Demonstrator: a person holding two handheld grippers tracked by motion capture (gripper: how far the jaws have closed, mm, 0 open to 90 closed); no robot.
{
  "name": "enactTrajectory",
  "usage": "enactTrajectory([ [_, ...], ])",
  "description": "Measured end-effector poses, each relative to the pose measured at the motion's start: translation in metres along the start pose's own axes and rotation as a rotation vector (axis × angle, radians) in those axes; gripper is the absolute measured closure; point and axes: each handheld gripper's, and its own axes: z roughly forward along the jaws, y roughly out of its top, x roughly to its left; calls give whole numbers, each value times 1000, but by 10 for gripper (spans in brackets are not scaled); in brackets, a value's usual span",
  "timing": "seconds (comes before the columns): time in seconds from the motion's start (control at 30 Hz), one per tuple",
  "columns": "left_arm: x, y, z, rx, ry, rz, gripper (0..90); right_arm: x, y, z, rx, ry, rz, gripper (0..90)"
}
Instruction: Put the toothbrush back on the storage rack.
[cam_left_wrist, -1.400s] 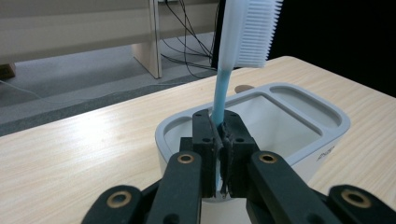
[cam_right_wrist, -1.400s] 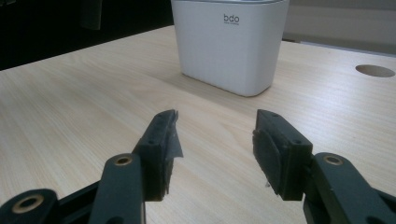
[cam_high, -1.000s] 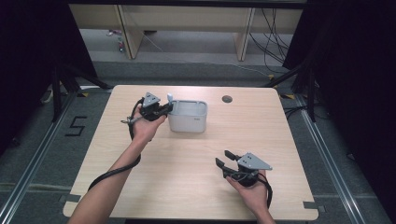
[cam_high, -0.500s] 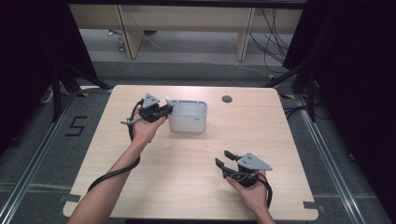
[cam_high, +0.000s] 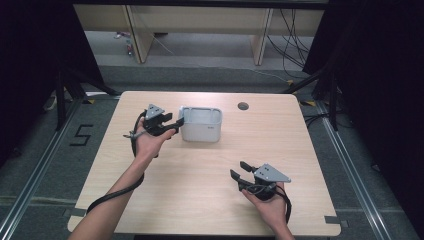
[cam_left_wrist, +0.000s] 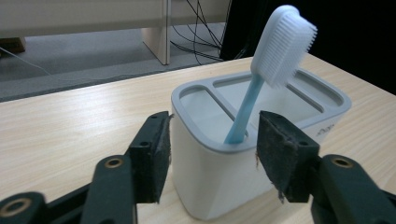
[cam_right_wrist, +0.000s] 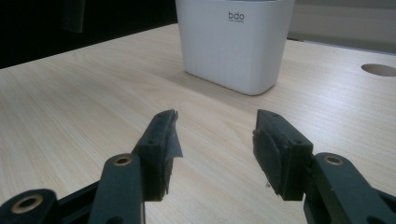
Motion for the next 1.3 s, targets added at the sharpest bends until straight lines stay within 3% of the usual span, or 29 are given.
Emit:
enactTrajectory([
  [0.03, -1, -1, -2, -2, -3, -2, 405, -3, 0, 1, -19, -1, -46, 495],
  [0.1, -1, -2, -6, 1, 2, 12, 388, -4, 0, 3, -30, 1, -54, 494],
  [0.13, -2, -2, -7, -2, -2, 9, 381, -2, -1, 3, -18, 15, -27, 494],
  [0.23, -3, -3, -12, -2, -3, 20, 366, -3, 0, 3, -22, 5, -40, 494],
  [0.3, -3, -4, -16, -4, -6, 25, 360, -1, 0, 1, -10, 0, -15, 493],
  [0.37, -4, -6, -21, -4, -8, 29, 357, -4, 1, 1, -15, -6, -51, 493],
  [0.5, -5, -10, -33, -2, -9, 34, 355, -2, -1, 1, -13, 9, 0, 492],
  [0.67, -5, -20, -47, -4, -20, 38, 355, -3, 0, 0, -11, -2, -16, 492],
  [0.8, -6, -33, -56, -9, -36, 41, 352, -4, 0, 1, -13, -7, -23, 491],
  [0.87, -7, -40, -60, -13, -38, 40, 352, -3, -1, 1, -13, 3, -5, 488],
  [1.0, -11, -57, -68, -11, -45, 47, 351, -4, 0, 0, 3, -2, -25, 487],
  [1.07, -13, -66, -73, 1, -26, 29, 352, -4, -1, 2, -14, 2, -23, 487],
  [1.13, -12, -75, -75, -9, -31, 63, 352, -4, -1, 2, -18, 8, -18, 486],
  [1.2, -12, -85, -76, -20, -40, 41, 351, -4, -1, 2, -7, 10, -21, 486],
  [1.3, -12, -98, -79, -33, -34, 46, 348, -4, -1, 2, -7, 8, -14, 487],
])
